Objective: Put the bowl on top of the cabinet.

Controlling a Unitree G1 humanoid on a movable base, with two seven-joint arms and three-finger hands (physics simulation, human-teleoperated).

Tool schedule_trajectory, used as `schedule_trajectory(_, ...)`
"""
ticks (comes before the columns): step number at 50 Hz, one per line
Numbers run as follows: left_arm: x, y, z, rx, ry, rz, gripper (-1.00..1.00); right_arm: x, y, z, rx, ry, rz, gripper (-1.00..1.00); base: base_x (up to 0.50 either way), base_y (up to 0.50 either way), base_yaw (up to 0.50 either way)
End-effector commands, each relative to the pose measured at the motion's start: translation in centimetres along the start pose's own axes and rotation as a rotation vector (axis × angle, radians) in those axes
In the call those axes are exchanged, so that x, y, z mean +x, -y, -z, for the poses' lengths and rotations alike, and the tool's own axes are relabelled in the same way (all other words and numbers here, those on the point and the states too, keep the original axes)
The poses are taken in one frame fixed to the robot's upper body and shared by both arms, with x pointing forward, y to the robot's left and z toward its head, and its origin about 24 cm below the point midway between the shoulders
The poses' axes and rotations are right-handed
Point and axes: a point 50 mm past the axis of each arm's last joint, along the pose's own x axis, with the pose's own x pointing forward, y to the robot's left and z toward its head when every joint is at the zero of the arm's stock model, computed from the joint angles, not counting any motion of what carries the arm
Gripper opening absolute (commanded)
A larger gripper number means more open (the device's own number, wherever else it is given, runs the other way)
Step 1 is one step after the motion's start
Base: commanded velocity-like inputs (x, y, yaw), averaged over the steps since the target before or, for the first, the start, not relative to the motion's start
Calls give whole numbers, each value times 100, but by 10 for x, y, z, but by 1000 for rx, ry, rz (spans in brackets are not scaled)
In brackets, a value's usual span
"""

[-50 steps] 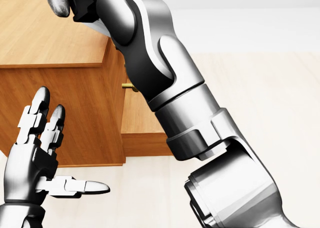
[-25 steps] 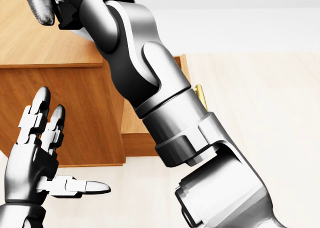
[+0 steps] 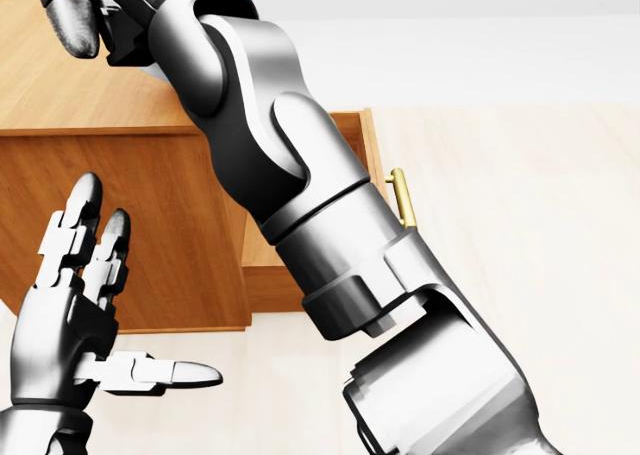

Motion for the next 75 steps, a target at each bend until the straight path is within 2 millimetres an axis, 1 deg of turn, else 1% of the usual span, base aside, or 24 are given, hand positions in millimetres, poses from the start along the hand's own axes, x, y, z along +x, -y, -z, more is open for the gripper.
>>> schedule_trajectory(1, 11, 1, 26, 10, -104, -19, 100, 0, -19, -18, -296, 13, -40, -100, 0, 0, 0)
schedule_trajectory(6, 11, 1, 24, 9, -96, -18, 100, -1, -26, -20, -291, 18, -50, -100, 1, 0, 0)
schedule_trajectory(15, 9, 1, 17, 8, -64, -18, 100, 0, -30, -23, -286, 23, -54, -100, 1, 0, 0)
schedule_trajectory(23, 10, 1, 22, 1, -84, -18, 100, 0, -34, -27, -277, 32, -60, -100, 0, 0, 0)
schedule_trajectory(27, 11, 1, 29, -3, -115, -18, 100, 0, -36, -26, -274, 27, -62, -100, 1, 0, 0)
schedule_trajectory(32, 11, 0, 26, -2, -100, -19, 100, 1, -37, -25, -272, 25, -63, -100, 0, 0, 0)
schedule_trajectory(34, 11, 0, 31, -6, -123, -20, 100, 1, -37, -26, -273, 28, -62, -100, 1, 0, 0)
schedule_trajectory(35, 10, 0, 29, -5, -114, -20, 100, 1, -37, -27, -274, 29, -61, -100, 0, 0, 0)
schedule_trajectory(36, 10, 0, 29, -5, -117, -20, 100, 1, -38, -27, -273, 30, -60, -59, 2, 0, 0)
schedule_trajectory(37, 9, 1, 31, -6, -122, -20, 100, 1, -38, -27, -277, 30, -60, 100, 0, 0, 0)
schedule_trajectory(39, 9, 1, 34, -6, -138, -19, 100, 0, -39, -26, -273, 28, -60, 100, 1, 0, 0)
schedule_trajectory(45, 12, 0, 26, 1, -100, -18, 100, 1, -37, -27, -261, 30, -56, 100, 0, 0, 0)
schedule_trajectory(47, 11, 0, 28, -1, -111, -18, 100, 1, -38, -27, -256, 32, -55, 100, 1, 0, 0)
schedule_trajectory(50, 12, 0, 26, 0, -103, -18, 100, 0, -38, -28, -253, 34, -56, 100, 1, 0, 0)
schedule_trajectory(54, 11, 0, 18, 3, -68, -17, 100, 0, -38, -29, -252, 38, -56, 100, 0, 0, 0)
schedule_trajectory(59, 10, 1, 23, 1, -91, -17, 100, 0, -36, -30, -252, 41, -54, 100, 1, 0, 0)
schedule_trajectory(61, 9, 1, 19, 2, -74, -17, 100, 0, -35, -31, -251, 44, -53, 100, 1, 0, -1)
schedule_trajectory(66, 10, 1, 18, 5, -69, -16, 100, -1, -30, -38, -230, 64, -52, 100, 0, 0, 0)
schedule_trajectory(69, 9, 2, 21, 6, -84, -14, 100, -1, -25, -43, -224, 82, -44, 100, 1, 0, 0)
schedule_trajectory(73, 9, 3, 20, 8, -79, -12, 100, 0, -18, -49, -222, 99, -34, 100, 1, 0, 0)
schedule_trajectory(75, 9, 3, 26, 6, -103, -11, 100, 1, -11, -53, -225, 108, -29, 100, 0, 0, 0)
